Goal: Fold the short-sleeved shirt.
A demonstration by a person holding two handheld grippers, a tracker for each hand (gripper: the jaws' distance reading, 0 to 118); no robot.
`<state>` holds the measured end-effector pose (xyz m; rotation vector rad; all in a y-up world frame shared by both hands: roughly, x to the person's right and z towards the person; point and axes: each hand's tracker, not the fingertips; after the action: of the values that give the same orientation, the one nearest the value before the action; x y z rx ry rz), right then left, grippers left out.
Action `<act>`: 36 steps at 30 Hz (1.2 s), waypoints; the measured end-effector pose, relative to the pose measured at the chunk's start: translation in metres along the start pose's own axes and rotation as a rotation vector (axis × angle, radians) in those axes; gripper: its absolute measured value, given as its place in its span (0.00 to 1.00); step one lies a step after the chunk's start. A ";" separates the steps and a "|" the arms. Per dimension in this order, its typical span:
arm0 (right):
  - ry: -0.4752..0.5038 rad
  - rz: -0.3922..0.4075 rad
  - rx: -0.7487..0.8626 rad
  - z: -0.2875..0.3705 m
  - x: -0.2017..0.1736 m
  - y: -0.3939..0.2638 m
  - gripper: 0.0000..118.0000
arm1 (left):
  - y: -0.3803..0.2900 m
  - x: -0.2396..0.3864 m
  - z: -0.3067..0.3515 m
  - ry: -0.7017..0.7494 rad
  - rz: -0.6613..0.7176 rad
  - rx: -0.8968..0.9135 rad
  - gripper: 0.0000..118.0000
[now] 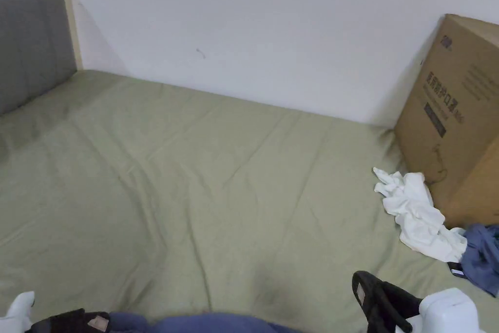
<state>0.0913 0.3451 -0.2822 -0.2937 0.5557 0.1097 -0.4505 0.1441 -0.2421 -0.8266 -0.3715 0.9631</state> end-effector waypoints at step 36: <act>0.001 -0.143 -0.175 -0.003 0.003 -0.037 0.02 | 0.051 -0.009 0.000 0.113 -0.024 0.023 0.25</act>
<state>0.0991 0.3094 -0.2767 -0.5028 0.5256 0.0194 -0.4849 0.1522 -0.2804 -0.8504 -0.2715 0.8927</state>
